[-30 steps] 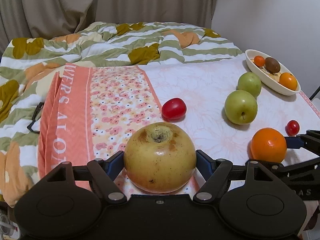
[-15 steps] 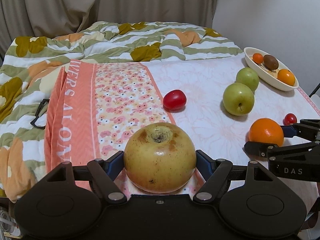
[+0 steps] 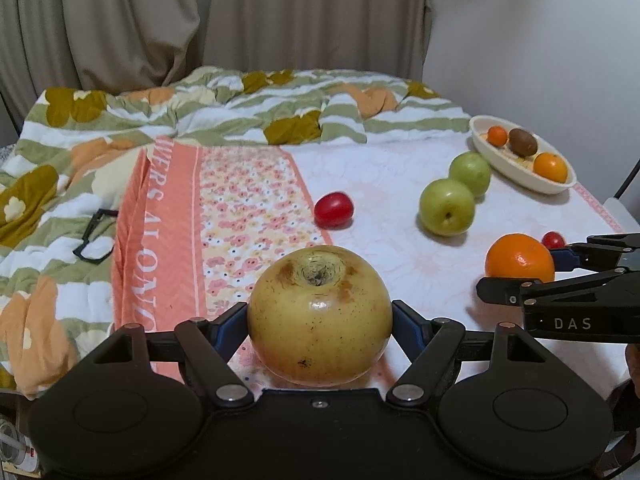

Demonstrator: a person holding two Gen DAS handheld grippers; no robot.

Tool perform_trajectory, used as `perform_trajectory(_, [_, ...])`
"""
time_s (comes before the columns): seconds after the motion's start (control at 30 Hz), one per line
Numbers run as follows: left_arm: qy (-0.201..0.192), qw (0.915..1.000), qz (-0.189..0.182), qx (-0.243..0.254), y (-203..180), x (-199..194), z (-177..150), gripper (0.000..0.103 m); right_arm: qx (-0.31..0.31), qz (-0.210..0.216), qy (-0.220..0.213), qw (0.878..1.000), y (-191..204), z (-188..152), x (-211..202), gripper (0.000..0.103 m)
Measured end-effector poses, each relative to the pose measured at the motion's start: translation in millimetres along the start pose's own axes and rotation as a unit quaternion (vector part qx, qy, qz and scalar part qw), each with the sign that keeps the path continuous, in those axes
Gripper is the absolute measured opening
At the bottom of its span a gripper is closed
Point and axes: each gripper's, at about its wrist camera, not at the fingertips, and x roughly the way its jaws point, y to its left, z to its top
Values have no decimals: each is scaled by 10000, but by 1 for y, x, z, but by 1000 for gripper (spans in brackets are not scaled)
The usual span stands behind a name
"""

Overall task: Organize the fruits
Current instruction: 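Grasp the large orange with the right tool, then carry the apple and orange to the white bowl and release the apple from the left tool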

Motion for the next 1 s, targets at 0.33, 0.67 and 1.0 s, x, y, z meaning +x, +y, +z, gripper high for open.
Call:
perform_trajectory(0.33, [-429,9990,-17,105,-33,-45,14,79,177,25,-262,9995,-18,9,-53,74])
perform_trajectory(0.67, [-695,9976,-24,52,-90,-78,41,79,392,59,-623,9973,-80,27,-107,74])
perform_trajectory(1.0, [-932,9953,161,-188,-164,-72,75,79,230,167,-722,9970,-171,41,-122,74])
